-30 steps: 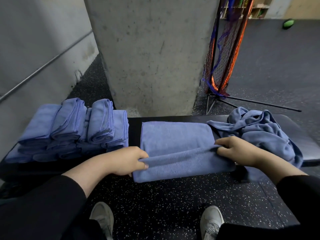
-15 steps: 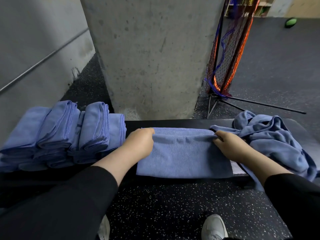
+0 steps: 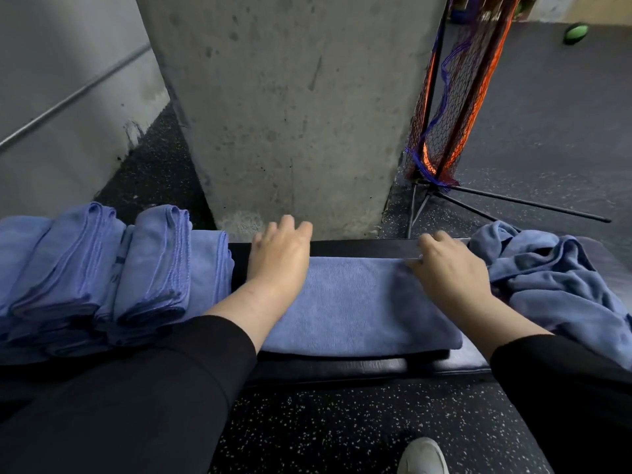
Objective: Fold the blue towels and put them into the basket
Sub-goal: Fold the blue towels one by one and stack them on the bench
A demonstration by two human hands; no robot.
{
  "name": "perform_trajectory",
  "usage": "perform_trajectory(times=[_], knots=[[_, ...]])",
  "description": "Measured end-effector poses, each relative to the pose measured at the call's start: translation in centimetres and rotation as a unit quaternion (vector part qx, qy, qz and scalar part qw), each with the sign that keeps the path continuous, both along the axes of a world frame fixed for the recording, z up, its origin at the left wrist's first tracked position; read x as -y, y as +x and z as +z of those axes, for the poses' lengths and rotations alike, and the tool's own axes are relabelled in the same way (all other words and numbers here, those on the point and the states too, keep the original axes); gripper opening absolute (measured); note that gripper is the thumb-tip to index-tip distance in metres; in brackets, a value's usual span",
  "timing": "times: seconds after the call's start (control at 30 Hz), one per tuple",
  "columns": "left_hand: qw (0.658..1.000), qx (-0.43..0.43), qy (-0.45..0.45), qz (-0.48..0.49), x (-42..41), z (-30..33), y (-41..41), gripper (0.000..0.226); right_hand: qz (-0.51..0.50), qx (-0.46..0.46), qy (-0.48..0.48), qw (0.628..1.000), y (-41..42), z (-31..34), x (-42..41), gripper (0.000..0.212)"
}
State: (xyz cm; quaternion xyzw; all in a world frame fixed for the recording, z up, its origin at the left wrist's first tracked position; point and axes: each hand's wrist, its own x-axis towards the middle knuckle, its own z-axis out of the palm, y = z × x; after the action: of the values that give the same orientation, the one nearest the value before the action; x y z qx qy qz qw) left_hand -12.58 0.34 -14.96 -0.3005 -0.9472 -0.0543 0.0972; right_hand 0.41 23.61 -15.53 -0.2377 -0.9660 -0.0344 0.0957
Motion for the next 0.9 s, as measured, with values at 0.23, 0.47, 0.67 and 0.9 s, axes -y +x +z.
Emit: perform_trajectory(times=[0.23,0.47,0.67,0.9], knots=[[0.98,0.126,-0.026,-0.152,0.4,-3.3,4.0,0.049,0.079,-0.023,-0.048,0.995,0.9,-0.9,5.1,0.025],[0.973,0.18,-0.066,-0.128,1.6,-4.9,3.3,0.064,0.052,0.102,-0.143,0.983,3.2,-4.8,8.7,0.072],[0.977,0.172,-0.07,-0.102,0.3,-4.4,2.6,0.059,0.099,0.058,-0.163,0.98,3.1,-3.3,7.8,0.05],[0.985,0.122,-0.066,-0.1,0.6,-4.4,2.5,0.054,0.066,0.092,-0.12,0.986,4.5,-2.0,9.4,0.03]])
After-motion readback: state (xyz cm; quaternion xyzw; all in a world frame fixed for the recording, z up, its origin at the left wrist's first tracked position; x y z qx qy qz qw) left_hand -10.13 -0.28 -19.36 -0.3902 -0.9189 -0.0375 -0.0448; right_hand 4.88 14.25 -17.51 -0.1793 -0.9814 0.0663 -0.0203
